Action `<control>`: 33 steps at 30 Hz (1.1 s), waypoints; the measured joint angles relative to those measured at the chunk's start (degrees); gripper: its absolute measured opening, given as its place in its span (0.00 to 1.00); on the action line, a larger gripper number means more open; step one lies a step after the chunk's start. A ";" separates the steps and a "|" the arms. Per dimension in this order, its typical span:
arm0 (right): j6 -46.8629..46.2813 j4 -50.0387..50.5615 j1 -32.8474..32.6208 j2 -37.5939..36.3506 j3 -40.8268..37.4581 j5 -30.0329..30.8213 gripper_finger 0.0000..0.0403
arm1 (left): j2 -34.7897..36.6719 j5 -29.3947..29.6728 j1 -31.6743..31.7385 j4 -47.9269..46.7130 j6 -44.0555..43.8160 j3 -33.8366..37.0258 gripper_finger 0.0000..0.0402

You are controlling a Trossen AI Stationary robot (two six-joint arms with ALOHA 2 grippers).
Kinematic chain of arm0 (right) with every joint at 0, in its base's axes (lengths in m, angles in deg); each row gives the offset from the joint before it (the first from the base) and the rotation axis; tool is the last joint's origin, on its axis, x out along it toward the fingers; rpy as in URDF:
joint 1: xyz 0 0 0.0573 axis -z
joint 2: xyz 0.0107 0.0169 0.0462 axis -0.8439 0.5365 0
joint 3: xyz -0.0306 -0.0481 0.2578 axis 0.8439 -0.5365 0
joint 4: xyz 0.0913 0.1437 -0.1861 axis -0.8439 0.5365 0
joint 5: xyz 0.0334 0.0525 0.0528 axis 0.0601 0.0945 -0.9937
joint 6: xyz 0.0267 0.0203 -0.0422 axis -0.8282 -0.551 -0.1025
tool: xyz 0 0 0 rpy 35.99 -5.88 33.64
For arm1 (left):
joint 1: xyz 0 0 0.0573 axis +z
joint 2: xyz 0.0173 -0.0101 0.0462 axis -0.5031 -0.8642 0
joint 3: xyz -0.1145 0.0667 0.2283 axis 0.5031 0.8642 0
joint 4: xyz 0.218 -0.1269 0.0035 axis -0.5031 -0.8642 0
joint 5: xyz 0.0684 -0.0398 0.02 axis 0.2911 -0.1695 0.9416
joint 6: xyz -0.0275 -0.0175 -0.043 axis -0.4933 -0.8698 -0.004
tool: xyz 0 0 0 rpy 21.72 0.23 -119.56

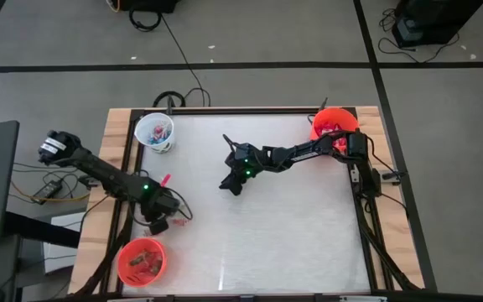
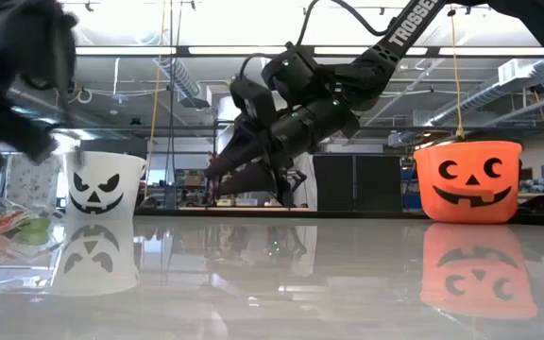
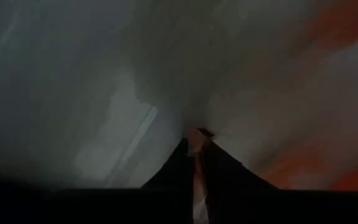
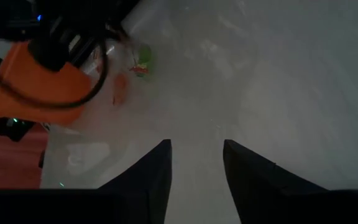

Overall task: Sort candy by brand, put in halloween buckets
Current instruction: Put the orange gummy into the bottom orange bucket

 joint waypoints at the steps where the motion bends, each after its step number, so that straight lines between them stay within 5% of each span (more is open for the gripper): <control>1: -0.64 -0.27 -0.02 0.00 0.00 -0.01 0.38 | 0.02 0.56 0.32 1.06 -0.05 -0.77 0.04; 8: -3.87 -1.36 -0.83 0.00 0.00 0.19 0.35 | 0.67 1.73 2.37 -1.10 2.76 -8.93 0.10; 20: -7.30 -1.75 -5.83 0.00 0.00 6.45 0.33 | 2.92 12.60 -2.69 -25.36 6.08 -38.17 0.05; 33: -9.43 -2.18 -9.21 0.00 0.00 9.34 0.33 | 2.59 18.51 -27.59 -12.96 -15.46 -37.53 0.04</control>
